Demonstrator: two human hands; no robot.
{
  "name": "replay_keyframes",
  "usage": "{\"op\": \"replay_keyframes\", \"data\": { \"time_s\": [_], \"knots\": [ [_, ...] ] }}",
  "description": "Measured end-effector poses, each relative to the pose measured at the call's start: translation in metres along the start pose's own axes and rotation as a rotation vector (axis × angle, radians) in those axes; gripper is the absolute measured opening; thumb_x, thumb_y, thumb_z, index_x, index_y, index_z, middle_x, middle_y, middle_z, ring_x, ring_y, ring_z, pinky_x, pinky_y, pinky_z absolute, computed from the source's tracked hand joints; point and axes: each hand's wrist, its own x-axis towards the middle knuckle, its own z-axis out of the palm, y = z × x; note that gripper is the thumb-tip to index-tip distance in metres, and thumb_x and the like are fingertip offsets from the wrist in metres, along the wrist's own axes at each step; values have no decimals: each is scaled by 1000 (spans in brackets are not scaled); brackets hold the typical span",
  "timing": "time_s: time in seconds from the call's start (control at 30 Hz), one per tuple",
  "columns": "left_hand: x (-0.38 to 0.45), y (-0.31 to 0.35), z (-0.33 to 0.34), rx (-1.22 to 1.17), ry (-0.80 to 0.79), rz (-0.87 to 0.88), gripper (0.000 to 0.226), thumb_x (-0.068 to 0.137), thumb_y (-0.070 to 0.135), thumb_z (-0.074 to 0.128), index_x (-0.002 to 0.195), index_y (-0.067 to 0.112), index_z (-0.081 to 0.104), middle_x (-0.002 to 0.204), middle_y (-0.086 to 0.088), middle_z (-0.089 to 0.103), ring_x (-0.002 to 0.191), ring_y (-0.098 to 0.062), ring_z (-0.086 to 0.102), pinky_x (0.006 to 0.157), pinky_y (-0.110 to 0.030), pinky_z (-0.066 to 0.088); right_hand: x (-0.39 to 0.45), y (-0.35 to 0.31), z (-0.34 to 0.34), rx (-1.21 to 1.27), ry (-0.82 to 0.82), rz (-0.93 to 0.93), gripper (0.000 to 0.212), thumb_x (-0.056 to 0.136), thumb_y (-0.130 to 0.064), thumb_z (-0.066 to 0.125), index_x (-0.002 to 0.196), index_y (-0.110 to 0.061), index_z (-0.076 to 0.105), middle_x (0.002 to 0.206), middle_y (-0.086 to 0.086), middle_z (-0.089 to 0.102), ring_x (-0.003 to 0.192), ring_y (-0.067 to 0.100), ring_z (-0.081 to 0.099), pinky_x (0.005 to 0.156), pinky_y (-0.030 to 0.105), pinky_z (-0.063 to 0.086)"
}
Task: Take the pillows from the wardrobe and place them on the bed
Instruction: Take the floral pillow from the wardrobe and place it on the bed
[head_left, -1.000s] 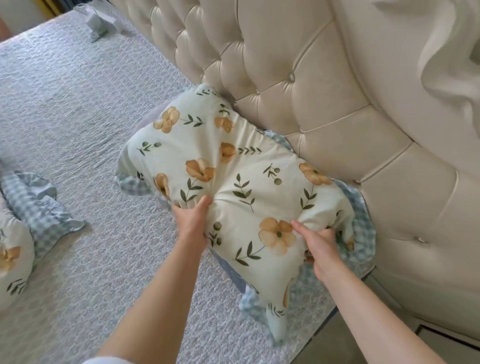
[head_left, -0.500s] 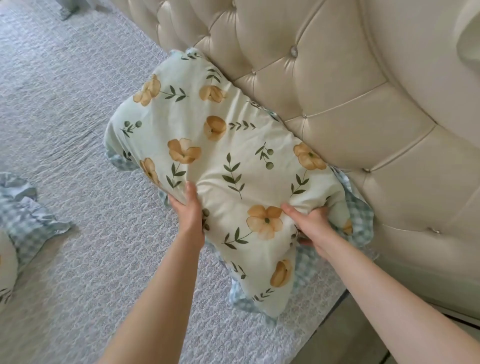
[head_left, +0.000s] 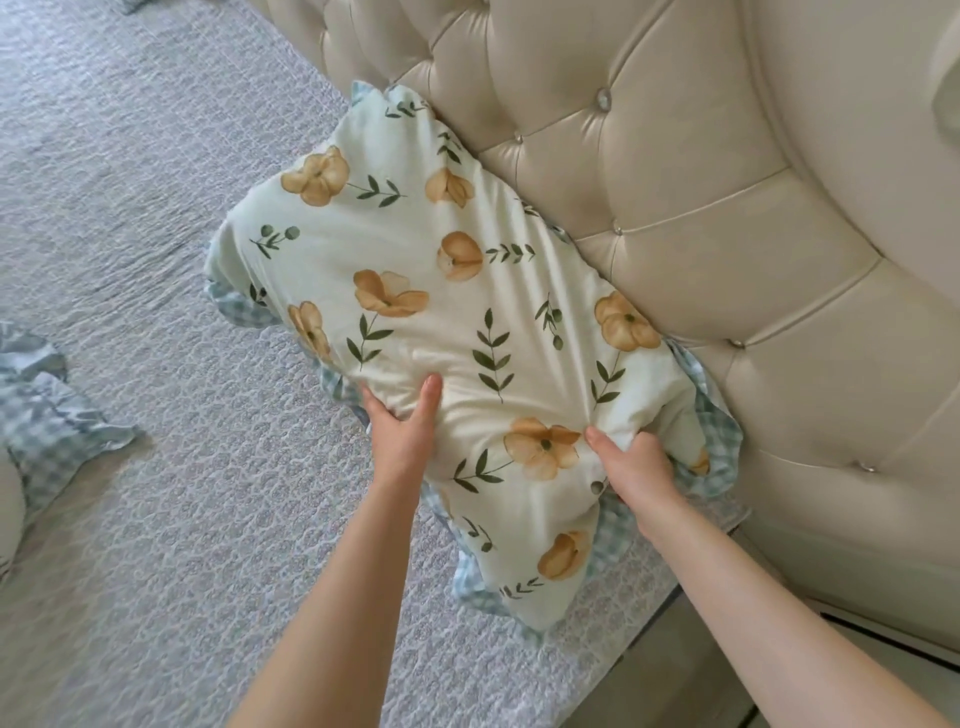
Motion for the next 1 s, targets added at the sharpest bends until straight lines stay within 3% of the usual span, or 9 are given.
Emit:
{"op": "replay_keyframes", "data": {
  "time_s": [0.17, 0.27, 0.33, 0.43, 0.53, 0.63, 0.7, 0.8, 1.0],
  "knots": [
    [-12, 9, 0, 59, 2, -2, 108, 84, 60, 64, 157, 28, -9, 166, -7, 12, 149, -35, 22, 117, -56, 24, -14, 0, -1, 18, -43, 22, 58, 87, -50, 60, 121, -2, 54, 115, 12, 62, 105, 31, 60, 92, 48, 52],
    [-33, 10, -4, 81, -28, 33, 96, 91, 54, 58, 157, 30, -8, 167, -6, 11, 148, -36, 21, 116, -60, 24, -35, 0, -3, -75, -37, -43, 61, 91, -47, 55, 129, 0, 44, 116, 9, 54, 100, 24, 53, 79, 37, 48],
    [-52, 4, -10, 128, -71, 30, 84, 95, 47, 56, 159, 25, 6, 164, -7, 23, 146, -34, 29, 114, -61, 30, -56, 0, -4, -166, -24, -136, 60, 93, -42, 55, 133, -1, 40, 123, 11, 53, 98, 23, 51, 73, 31, 44],
    [-88, -12, -25, 156, -178, 1, 57, 100, 29, 54, 152, 16, 35, 148, -10, 50, 129, -28, 53, 105, -51, 47, -94, 2, -4, -292, -28, -304, 67, 95, -37, 53, 147, -5, 27, 147, 14, 37, 127, 28, 45, 92, 33, 41],
    [-127, -27, -43, 97, -207, -6, 55, 99, 18, 56, 150, 13, 38, 140, -9, 58, 121, -22, 60, 98, -39, 53, -131, 3, -2, -325, -105, -465, 68, 95, -38, 52, 150, -12, 22, 152, 8, 31, 135, 25, 39, 100, 34, 40],
    [-165, -41, -65, -2, -93, -18, 45, 97, 14, 55, 142, 13, 48, 123, -5, 67, 105, -15, 66, 91, -36, 55, -162, 8, 4, -376, -195, -590, 64, 96, -37, 51, 150, -15, 23, 154, 4, 31, 137, 20, 35, 100, 27, 32],
    [-190, -55, -77, -45, -25, -7, 40, 96, 14, 55, 136, 16, 53, 111, 1, 71, 94, -9, 69, 81, -28, 55, -177, 10, 9, -411, -265, -661, 61, 97, -36, 50, 149, -16, 26, 153, 3, 33, 138, 19, 33, 105, 30, 31],
    [-228, -79, -91, -108, 53, -24, 37, 96, 15, 55, 133, 21, 55, 109, 1, 74, 86, -5, 71, 70, -16, 52, -197, 12, 20, -461, -351, -743, 55, 97, -35, 50, 145, -14, 33, 148, 4, 41, 134, 19, 38, 105, 31, 32],
    [-305, -145, -111, -267, 301, -96, 27, 95, 9, 53, 117, 17, 65, 92, 4, 76, 81, -8, 73, 69, -18, 53, -248, 27, 43, -637, -582, -945, 45, 97, -27, 53, 137, -9, 44, 131, 8, 56, 121, 22, 51, 95, 30, 36]
  ]
}}
